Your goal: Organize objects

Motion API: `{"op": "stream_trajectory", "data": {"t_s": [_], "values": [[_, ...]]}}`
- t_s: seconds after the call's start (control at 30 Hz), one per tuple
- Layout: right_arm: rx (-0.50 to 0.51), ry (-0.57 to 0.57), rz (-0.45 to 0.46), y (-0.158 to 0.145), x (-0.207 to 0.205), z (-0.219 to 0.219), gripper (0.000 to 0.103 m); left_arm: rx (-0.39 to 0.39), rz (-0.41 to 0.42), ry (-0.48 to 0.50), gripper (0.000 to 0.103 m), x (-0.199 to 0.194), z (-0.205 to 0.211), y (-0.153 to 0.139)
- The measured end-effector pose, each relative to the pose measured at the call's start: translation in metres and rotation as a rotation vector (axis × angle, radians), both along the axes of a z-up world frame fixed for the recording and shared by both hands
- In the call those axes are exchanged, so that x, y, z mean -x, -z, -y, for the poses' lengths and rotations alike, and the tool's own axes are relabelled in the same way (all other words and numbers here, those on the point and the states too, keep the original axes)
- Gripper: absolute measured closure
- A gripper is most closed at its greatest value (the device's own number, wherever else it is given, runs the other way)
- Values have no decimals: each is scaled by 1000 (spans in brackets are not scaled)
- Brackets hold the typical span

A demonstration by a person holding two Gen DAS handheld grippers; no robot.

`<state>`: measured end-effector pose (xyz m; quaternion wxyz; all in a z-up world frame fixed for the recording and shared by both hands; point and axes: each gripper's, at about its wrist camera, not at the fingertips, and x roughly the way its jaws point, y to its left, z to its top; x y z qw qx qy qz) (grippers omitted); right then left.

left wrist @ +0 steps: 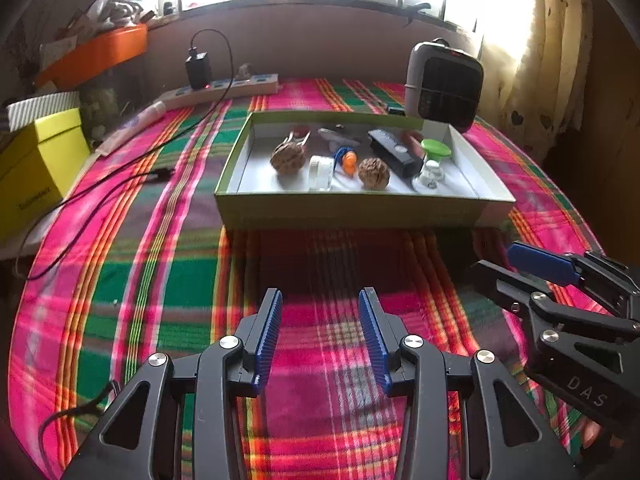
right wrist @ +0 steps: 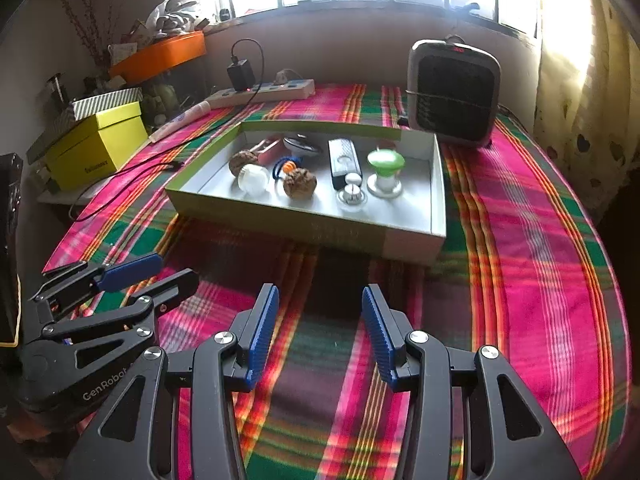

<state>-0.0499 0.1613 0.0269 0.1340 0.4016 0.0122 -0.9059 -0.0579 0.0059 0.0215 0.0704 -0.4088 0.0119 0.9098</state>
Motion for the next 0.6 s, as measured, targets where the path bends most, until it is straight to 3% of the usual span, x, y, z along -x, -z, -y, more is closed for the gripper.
{"op": "stream_trajectory", "data": {"t_s": [0.6], "values": [[-13, 87, 53, 18, -8, -15, 58, 5, 28, -28, 64, -7, -3, 10]]}}
